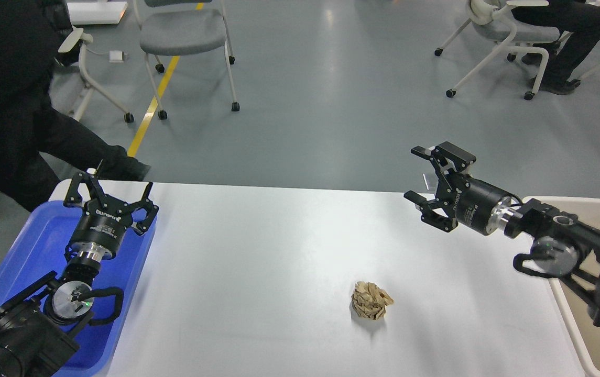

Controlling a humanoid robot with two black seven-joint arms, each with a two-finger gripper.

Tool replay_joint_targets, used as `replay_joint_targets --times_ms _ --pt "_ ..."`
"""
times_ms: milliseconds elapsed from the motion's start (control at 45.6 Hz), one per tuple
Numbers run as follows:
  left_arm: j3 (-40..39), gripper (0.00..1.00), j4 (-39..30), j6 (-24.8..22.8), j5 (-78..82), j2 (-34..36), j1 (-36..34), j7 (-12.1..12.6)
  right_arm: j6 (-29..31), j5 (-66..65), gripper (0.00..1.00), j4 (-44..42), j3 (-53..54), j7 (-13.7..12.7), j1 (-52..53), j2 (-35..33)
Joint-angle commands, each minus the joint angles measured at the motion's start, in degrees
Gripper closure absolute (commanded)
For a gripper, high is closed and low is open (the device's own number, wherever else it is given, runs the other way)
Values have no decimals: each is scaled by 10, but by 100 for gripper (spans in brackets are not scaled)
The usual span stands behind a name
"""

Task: Tidy desktop
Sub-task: 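Raise the right gripper and swing it over the table toward the wrapper, then lower the open right gripper down onto the crumpled tan wrapper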

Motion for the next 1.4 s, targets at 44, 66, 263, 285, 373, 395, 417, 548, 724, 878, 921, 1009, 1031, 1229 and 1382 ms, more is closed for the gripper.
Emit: replay_joint_targets --times_ms 44,66,263,285,373,395,417,548,724,878,921,1009,1031,1229,1382 --pt "1 0 0 -2 1 0 0 0 -4 -155 0 78 -148 -26 109 -84" --pt "1 0 0 -3 1 0 0 0 -5 -164 0 78 -168 -26 123 -86" --pt "0 0 0 -3 2 0 2 0 -5 -196 0 65 -384 -29 274 -85" --pt "0 0 0 -3 2 0 2 0 -5 -196 0 65 -404 -28 289 -85" --pt "0 0 0 -3 3 1 3 1 -3 -195 0 65 -469 -29 344 -80" --pt "0 0 0 -3 3 1 3 1 -2 -195 0 65 -481 -29 356 -78" --pt "0 0 0 -3 3 1 3 1 -2 -195 0 65 -492 -29 368 -76" --pt "-1 0 0 -3 3 1 3 1 -1 -186 0 67 -569 -29 430 -35" --pt "0 0 0 -4 3 1 3 1 2 -183 0 64 -628 -29 479 48" --pt "-1 0 0 -3 3 1 3 1 21 -121 0 64 -656 -30 510 118" --pt "0 0 0 -3 3 1 3 1 23 -119 0 64 -658 -31 511 134" --pt "0 0 0 -3 3 1 3 1 24 -122 0 64 -672 -31 506 159" --pt "0 0 0 -3 3 1 3 1 24 -122 0 64 -675 -31 502 165" --pt "0 0 0 -3 3 1 3 1 18 -164 0 36 -675 -31 457 209" --pt "0 0 0 -3 3 1 2 1 15 -189 0 -10 -670 -30 410 234"
